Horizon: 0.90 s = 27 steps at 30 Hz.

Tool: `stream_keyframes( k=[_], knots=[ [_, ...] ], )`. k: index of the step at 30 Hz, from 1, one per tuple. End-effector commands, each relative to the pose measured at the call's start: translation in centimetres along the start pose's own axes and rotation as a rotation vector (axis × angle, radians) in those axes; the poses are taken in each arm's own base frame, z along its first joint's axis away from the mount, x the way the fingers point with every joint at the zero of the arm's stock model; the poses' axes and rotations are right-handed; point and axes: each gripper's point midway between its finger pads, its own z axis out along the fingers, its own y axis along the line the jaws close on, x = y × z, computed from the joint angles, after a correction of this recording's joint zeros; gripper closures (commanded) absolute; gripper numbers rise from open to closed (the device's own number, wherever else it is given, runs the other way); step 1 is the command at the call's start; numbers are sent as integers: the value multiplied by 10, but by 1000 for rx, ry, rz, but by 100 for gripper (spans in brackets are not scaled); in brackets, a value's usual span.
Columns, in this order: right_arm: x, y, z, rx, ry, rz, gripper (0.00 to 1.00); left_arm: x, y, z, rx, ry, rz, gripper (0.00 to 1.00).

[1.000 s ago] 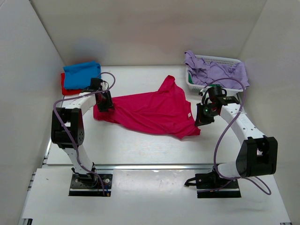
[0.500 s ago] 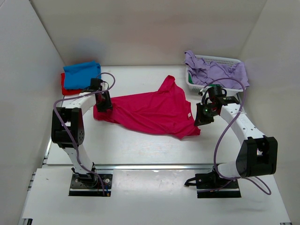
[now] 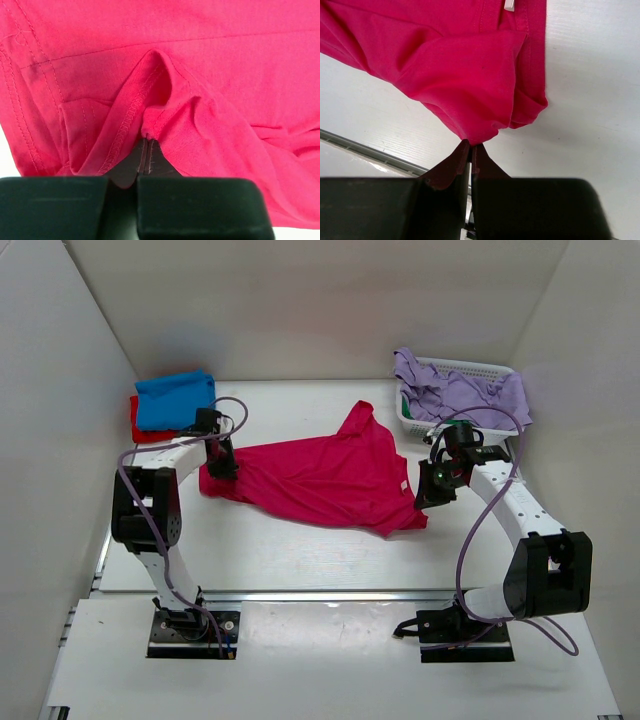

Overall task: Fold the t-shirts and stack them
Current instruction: Flatten out the tshirt

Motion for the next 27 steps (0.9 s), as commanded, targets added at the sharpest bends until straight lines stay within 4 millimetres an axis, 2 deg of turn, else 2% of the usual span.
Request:
stream_keyframes(
  k=[1,2,3,5,6,9,11,12,13,15,16,18,19,21,22,24,25,27],
  knots=[
    [-3,5,-2,-10,-18,-1,99,-27,-17,-33,58,-94,14,100],
    [-7,6,-4,-10,-31,-8,100,-36,-16,-42,60,-121,9,100],
    [-8,5,-5,2,-37,-11,99,-33,-17,-43,62,-111,10,100],
    [-15,5,-12,13,-56,-24,100,-49,-20,-63,76,-166,2,100],
    [-18,3,-14,22,-66,-19,100,-49,-23,-68,79,-169,6,100],
    [-35,1,-35,39,-129,-25,100,-68,-25,-97,73,-247,1,100],
    [-54,0,-55,62,-195,-41,100,-83,-27,-123,72,-314,1,100],
    [-57,-3,-59,72,-207,-41,100,-92,-28,-137,70,-352,-2,100],
    [-72,1,-76,82,-257,-61,100,-93,-28,-144,64,-364,-4,100],
    [-100,7,-115,93,-370,-88,100,-109,-32,-179,78,-464,-2,100],
    [-109,9,-128,107,-409,-93,100,-116,-26,-192,46,-511,-24,100],
    [-146,23,-194,119,-587,-138,100,-138,-27,-243,55,-669,-50,100],
    [-156,31,-208,123,-631,-154,100,-144,-27,-258,55,-713,-48,100],
    [-177,60,-265,127,-810,-231,100,-163,-32,-317,70,-839,-62,100],
    [-181,69,-277,120,-856,-254,99,-163,-32,-324,50,-842,-57,100],
    [-183,85,-320,65,-988,-263,100,-169,-34,-383,58,-964,-67,100],
    [-182,89,-327,39,-1006,-267,100,-168,-31,-399,53,-1000,-74,100],
    [-174,97,-364,40,-1105,-283,100,-161,-21,-447,45,-1105,-96,100]
  ],
)
